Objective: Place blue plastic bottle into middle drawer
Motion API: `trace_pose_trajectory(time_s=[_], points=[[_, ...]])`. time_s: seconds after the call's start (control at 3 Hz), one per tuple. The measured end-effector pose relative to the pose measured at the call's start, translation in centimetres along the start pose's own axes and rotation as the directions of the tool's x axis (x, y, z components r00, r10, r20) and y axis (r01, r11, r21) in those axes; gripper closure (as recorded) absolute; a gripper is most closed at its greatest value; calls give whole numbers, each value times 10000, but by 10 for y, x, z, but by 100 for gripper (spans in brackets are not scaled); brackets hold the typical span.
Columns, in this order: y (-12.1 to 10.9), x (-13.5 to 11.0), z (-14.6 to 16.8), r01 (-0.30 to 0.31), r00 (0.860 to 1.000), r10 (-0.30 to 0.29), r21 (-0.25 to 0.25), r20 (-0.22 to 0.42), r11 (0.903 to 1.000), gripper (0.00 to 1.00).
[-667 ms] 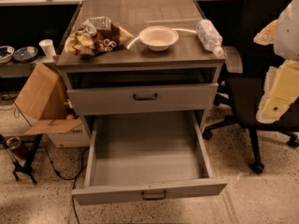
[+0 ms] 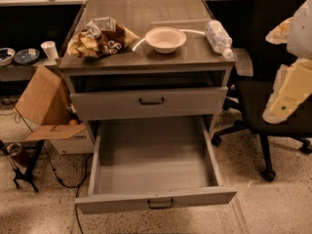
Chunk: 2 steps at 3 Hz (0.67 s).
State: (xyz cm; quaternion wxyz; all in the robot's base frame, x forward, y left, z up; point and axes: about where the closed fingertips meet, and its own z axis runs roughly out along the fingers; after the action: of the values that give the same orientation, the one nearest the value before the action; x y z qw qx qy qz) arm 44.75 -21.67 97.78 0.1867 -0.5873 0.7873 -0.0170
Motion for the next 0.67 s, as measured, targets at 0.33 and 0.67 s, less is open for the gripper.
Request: trace_pose_trajectory(time_s=[0.33, 0.67], points=[[-35, -7, 37, -1435, 9777, 1442, -155, 1528, 9895, 0], [-74, -8, 72, -3304, 9140, 3237, -141, 2446, 9437, 0]])
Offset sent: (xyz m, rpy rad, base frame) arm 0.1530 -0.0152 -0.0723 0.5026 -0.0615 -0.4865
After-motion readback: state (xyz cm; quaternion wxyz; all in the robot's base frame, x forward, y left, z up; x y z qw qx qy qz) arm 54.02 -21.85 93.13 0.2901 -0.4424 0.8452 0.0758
